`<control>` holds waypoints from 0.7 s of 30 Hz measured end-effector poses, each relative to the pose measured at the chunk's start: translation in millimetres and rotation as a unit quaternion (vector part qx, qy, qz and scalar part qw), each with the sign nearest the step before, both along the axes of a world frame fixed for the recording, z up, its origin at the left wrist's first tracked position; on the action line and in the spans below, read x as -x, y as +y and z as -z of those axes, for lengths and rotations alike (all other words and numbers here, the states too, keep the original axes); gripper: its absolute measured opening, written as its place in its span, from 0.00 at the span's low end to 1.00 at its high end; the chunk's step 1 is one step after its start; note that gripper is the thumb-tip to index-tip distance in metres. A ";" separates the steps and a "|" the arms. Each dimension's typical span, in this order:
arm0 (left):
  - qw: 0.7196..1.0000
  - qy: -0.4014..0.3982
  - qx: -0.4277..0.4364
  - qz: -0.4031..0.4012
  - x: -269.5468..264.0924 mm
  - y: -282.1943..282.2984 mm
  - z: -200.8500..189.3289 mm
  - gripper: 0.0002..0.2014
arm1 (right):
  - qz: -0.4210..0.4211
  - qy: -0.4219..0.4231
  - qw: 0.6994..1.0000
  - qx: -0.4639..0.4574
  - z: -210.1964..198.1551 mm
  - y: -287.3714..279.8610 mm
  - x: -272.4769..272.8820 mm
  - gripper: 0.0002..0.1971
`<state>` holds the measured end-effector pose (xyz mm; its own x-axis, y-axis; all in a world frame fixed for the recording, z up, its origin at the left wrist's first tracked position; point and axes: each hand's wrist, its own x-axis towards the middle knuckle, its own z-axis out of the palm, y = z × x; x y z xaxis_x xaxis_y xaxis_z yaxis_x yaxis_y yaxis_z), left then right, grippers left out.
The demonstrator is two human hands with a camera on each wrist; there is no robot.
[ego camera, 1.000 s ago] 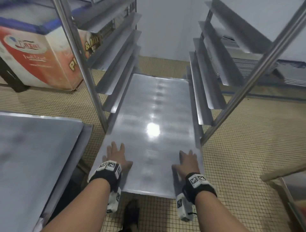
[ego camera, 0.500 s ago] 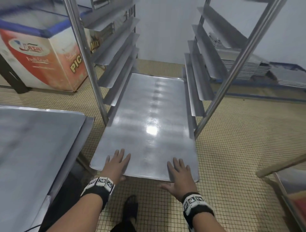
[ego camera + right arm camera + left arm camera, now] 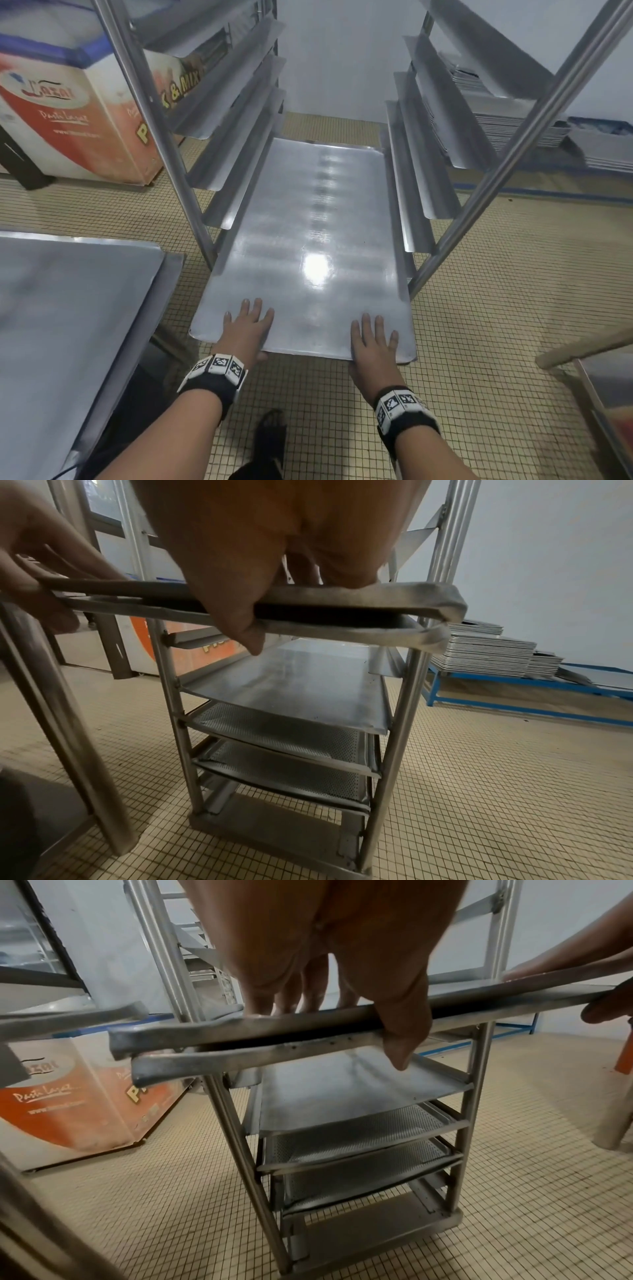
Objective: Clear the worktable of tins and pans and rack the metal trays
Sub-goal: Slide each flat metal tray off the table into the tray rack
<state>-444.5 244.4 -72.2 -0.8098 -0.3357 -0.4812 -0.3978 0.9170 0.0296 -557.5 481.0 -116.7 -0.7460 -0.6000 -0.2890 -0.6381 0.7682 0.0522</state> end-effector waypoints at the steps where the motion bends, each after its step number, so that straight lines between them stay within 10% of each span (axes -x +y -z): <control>1: 1.000 -0.002 -0.001 0.000 9.0 -5.5 -1.4 0.45 | 0.002 -0.001 1.000 0.004 -2.5 -5.4 8.7 0.48; 21: 0.999 0.016 0.029 0.016 165.9 -89.4 -6.7 0.45 | -0.013 0.008 0.999 0.050 -35.8 -85.2 159.1 0.41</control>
<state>-610.4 155.0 -65.5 -0.8351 -0.3359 -0.4355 -0.3680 0.9297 -0.0115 -716.6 395.8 -80.9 -0.7337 -0.6447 -0.2147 -0.6576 0.7532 -0.0146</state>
